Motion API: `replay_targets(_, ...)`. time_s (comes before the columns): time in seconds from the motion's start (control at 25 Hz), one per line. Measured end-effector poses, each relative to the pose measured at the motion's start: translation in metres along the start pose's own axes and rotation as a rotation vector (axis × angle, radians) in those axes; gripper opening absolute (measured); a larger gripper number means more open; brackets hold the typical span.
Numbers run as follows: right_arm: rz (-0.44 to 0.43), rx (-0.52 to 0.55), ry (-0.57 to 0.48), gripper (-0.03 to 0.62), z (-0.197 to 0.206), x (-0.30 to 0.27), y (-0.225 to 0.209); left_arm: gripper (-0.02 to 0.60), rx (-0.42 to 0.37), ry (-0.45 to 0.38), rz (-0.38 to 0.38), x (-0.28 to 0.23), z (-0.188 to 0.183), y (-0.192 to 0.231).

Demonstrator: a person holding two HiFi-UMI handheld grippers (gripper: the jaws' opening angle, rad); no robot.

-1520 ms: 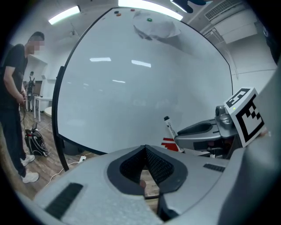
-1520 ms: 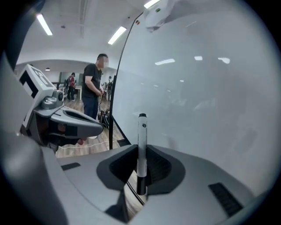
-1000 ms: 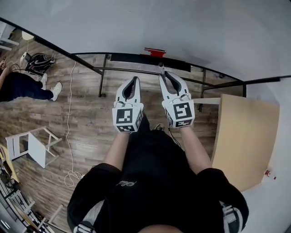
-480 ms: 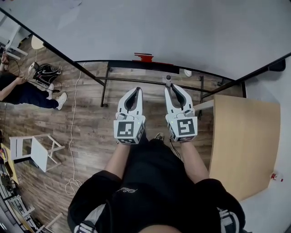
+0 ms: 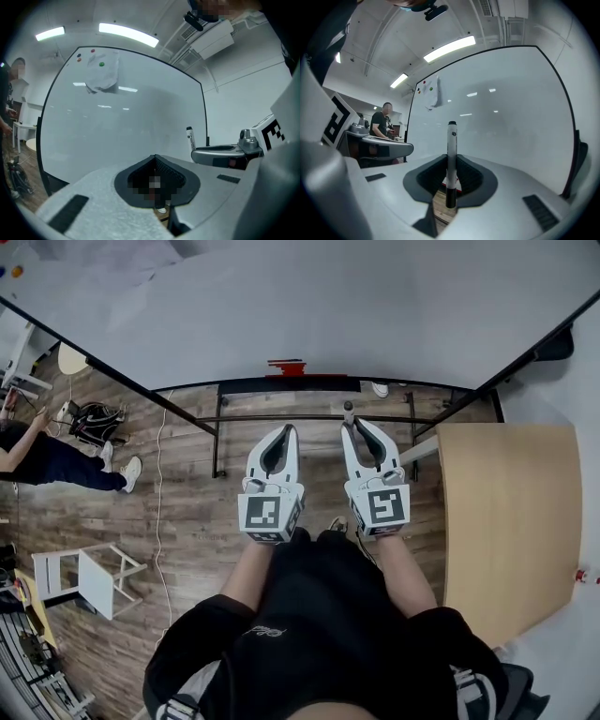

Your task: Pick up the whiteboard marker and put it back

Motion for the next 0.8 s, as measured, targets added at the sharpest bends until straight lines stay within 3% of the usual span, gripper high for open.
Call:
replay_targets(0.36,-0.013,0.003,0.035,0.054,0.004,-0.002,0.012,0.005,-0.003,0.012,0.000,0.012,0.000,0.007)
replay_targets(0.52,-0.029,0.078,0.061,0.054,0.011,-0.010,0.017,0.005,0.004,0.022,-0.005,0.014,0.007,0.015)
replay_targets(0.8,0.032,0.127,0.165,0.054,0.026,-0.037,0.034,0.005,0.038,0.049,0.053,0.003,0.023,0.057)
Point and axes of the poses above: the fingertips, and each gripper's own axes: x backward along the fingers, y to its left, z out of its underside, the point moved 3 cm from there along x, backward along the fingers, and after that the axes turned 4 degrees about -z, right-handed, at the moved point
